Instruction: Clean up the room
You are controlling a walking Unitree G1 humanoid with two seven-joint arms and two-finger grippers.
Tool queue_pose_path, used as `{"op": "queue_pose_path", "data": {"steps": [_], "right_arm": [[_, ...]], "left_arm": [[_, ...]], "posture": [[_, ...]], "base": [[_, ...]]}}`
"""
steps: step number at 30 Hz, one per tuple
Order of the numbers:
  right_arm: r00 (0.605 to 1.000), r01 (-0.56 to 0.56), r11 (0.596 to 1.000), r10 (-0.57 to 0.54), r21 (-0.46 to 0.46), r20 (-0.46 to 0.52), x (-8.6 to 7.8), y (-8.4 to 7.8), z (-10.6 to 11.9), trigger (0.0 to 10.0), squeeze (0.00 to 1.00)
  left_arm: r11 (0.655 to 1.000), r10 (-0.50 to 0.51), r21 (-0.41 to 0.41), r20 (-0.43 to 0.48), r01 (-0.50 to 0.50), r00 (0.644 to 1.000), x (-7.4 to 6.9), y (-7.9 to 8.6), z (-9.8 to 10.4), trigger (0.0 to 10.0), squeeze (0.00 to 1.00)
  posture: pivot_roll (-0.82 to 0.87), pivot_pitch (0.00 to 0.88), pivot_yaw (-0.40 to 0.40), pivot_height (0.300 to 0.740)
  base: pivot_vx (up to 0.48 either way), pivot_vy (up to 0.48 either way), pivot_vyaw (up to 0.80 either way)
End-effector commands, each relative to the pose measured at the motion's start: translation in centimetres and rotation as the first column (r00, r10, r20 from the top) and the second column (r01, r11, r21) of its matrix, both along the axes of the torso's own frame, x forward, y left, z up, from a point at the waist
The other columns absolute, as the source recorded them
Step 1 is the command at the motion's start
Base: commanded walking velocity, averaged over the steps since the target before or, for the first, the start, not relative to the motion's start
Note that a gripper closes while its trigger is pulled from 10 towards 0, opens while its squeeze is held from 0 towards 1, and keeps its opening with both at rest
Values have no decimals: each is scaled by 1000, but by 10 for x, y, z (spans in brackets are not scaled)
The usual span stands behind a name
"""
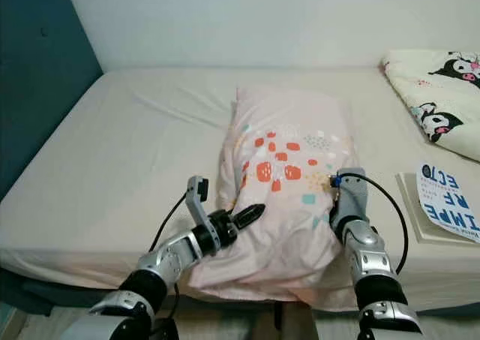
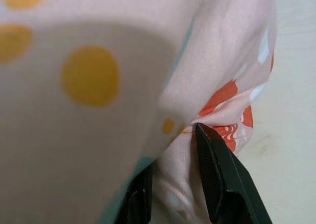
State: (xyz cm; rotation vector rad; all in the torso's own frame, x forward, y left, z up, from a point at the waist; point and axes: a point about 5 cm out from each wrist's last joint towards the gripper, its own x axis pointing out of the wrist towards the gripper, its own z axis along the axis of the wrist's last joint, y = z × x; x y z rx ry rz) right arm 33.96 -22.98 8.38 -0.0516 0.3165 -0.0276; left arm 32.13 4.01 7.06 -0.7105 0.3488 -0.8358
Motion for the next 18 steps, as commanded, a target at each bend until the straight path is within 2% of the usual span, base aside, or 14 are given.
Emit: {"op": "queue_pose_path", "data": {"steps": [1,2,3,7,8,9,11,18], "right_arm": [[995,-101,994,101,32,-7,2,25,-3,10000,0],[994,-105,994,105,34,-2,3,26,-2,10000,0],[994,-110,993,110,36,4,3,28,-1,10000,0],[994,-114,993,113,37,7,4,29,0,10000,0],[993,-117,992,117,39,12,4,30,1,10000,0],[993,-117,992,117,39,12,4,30,1,10000,0],[993,-121,992,120,40,19,5,32,3,10000,0],[992,-122,992,121,43,28,3,34,3,10000,0]], "left_arm": [[992,-116,-52,-43,114,992,-23,-45,-7,10000,0],[995,-90,-39,-47,88,995,-21,-43,-7,10000,0],[999,-45,-26,-60,44,997,-17,-40,-7,3686,0],[1000,-15,-18,-70,14,997,-14,-38,-7,3686,0],[1000,17,0,-70,-17,997,-11,-34,-7,0,0],[1000,17,0,-70,-17,997,-11,-34,-7,0,0],[994,98,44,-53,-95,994,-4,-22,-6,0,0],[984,162,81,-6,-161,987,0,-7,-5,0,0]], "posture": [[-69,135,2,581],[-68,133,0,581],[-67,131,1,581],[-67,131,1,581],[-67,128,1,581],[-67,128,1,581],[-68,119,3,581],[-69,94,-1,581]], "base": [[0,0,0],[0,0,0],[0,0,0],[0,0,0],[0,0,0],[0,0,0],[0,0,0],[0,0,0]]}}
